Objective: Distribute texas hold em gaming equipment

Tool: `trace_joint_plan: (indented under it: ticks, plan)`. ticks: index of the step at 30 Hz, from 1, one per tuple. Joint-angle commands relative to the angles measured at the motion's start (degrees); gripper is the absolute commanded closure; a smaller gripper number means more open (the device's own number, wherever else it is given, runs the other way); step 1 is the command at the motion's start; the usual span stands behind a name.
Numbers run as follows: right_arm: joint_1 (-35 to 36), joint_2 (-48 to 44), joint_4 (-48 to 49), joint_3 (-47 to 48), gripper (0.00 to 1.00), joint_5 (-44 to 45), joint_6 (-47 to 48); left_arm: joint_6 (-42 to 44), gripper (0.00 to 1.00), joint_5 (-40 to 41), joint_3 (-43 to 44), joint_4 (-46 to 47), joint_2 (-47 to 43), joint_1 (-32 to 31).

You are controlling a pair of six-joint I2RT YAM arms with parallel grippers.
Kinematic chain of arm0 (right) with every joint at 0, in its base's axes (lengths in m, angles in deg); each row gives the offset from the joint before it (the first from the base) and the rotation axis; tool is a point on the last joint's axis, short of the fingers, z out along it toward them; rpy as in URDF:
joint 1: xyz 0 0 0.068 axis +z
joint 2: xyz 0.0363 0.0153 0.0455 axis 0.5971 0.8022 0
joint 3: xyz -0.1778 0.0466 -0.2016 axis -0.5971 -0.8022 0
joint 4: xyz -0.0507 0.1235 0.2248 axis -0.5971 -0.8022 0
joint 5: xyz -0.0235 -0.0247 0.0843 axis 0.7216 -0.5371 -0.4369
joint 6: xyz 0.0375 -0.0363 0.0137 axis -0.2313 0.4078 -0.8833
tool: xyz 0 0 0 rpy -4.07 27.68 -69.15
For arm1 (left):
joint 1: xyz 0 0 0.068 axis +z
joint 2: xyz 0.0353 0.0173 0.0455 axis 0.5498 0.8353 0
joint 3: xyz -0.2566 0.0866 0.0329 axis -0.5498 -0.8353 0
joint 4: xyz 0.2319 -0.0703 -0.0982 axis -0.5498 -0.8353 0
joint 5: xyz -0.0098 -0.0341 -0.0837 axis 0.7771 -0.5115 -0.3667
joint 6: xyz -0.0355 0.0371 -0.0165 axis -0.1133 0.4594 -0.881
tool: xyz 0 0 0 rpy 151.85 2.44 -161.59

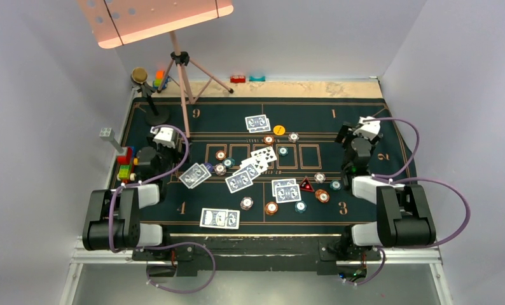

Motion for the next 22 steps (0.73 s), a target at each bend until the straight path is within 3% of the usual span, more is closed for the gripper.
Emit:
trace_joint_plan:
  ticks: [1,3,22]
  plan:
    - [0.2,-1.7,5.7,-1.4,0.05,-0.2,-0.2,-0.7,0.00,0.3,1.7,1.9,0.0,-0.2]
    - [0.2,-2.0,6.2,-1.9,0.02,-0.5,0.1,-0.7,0.00,0.3,1.4,2.4,-0.1,-0.2]
    - [0.3,-1.4,3.4,0.1,0.02,-0.8,0.2,-0.7,0.00,0.4,1.6,2.2,0.0,-0.3]
